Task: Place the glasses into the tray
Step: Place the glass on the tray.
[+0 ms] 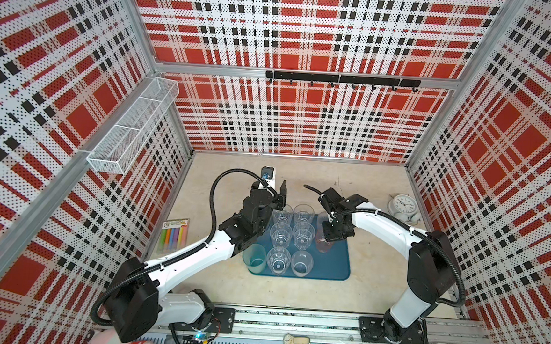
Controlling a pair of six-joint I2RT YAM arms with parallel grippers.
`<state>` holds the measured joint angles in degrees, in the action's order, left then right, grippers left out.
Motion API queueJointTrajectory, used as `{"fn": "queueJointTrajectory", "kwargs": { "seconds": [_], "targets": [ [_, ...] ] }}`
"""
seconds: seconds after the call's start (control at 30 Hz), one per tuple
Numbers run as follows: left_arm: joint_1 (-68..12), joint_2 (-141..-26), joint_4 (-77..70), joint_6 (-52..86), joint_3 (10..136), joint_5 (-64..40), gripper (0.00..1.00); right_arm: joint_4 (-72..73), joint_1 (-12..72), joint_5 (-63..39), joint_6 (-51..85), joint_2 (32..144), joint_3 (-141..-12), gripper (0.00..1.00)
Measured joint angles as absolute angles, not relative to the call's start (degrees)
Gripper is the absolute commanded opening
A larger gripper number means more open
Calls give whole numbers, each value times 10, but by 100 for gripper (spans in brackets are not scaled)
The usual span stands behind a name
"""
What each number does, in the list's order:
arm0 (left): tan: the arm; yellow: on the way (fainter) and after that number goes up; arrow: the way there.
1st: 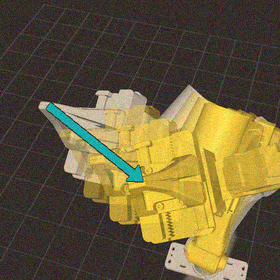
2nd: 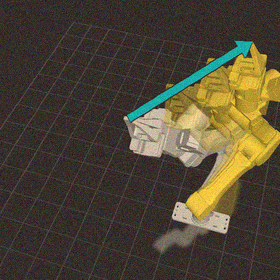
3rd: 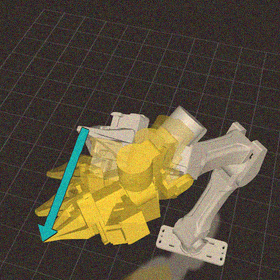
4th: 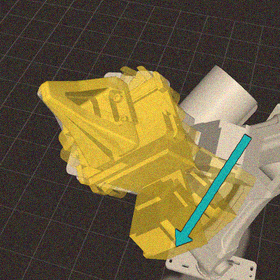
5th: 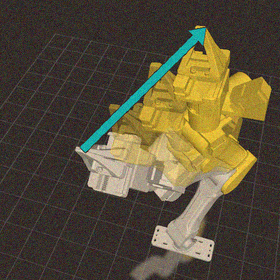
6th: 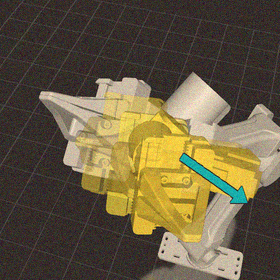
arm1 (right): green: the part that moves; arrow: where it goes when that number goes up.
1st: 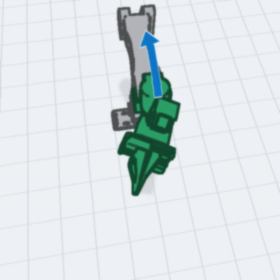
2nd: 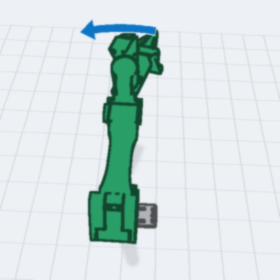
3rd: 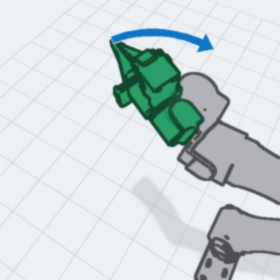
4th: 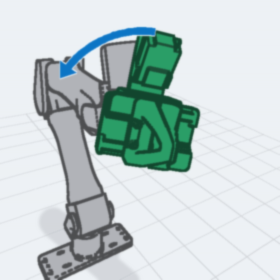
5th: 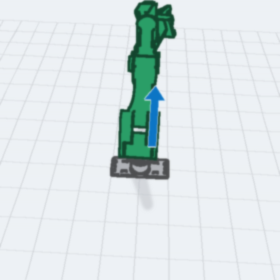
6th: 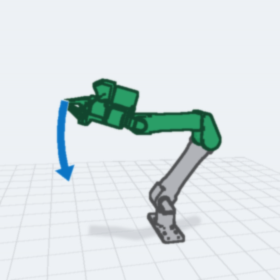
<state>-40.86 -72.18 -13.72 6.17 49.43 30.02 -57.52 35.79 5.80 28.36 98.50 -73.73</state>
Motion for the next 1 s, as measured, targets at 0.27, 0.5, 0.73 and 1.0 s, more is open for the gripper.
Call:
{"fn": "queueJointTrajectory", "kwargs": {
  "seconds": [0.27, 0.5, 0.73, 1.0],
  "targets": [
    [-408, -722, -137, 62, 494, 300, 66, -571, 359, 59, 284, 987, -731, 30],
    [-408, -721, -139, 62, 493, 301, 66, -584, 359, 64, 279, 982, -739, 39],
    [-385, -720, -141, 62, 487, 296, 66, -599, 359, 88, 272, 928, -781, 50],
    [-294, -713, -140, 104, 487, 258, 65, -562, 358, 134, 268, 850, -783, 59]
  ]
}}
